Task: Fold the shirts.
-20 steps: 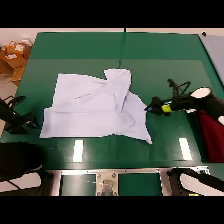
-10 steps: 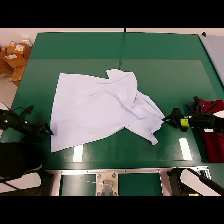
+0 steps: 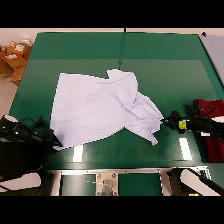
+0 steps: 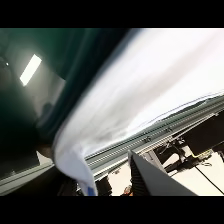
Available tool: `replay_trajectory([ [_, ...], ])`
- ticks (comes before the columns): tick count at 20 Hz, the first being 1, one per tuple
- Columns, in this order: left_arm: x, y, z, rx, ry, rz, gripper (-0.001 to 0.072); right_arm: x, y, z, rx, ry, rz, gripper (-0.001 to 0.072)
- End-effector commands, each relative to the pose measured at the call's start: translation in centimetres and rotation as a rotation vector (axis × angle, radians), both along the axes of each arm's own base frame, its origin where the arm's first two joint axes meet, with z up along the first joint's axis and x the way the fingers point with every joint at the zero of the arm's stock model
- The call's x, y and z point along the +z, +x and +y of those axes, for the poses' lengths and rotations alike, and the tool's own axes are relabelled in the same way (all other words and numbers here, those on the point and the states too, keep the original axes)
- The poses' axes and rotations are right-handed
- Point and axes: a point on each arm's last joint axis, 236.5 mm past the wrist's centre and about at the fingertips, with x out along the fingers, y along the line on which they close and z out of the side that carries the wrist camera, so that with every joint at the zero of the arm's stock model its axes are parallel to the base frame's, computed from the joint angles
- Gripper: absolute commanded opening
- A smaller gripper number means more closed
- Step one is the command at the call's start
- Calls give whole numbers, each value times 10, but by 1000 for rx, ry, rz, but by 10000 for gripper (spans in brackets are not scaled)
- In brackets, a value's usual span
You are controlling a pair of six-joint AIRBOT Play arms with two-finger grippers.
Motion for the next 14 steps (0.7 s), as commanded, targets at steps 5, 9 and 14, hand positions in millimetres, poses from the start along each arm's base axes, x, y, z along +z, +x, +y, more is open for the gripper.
replay_trajectory([
  [5,-19,26,16,46,103,-104,67,1,1,0,6,-2,-14,14],
  [9,-8,19,16,-2,72,-72,30,0,2,0,4,-5,-15,16],
  [14,70,97,35,11,106,-357,29,75,45,9,32,81,-229,13],
])
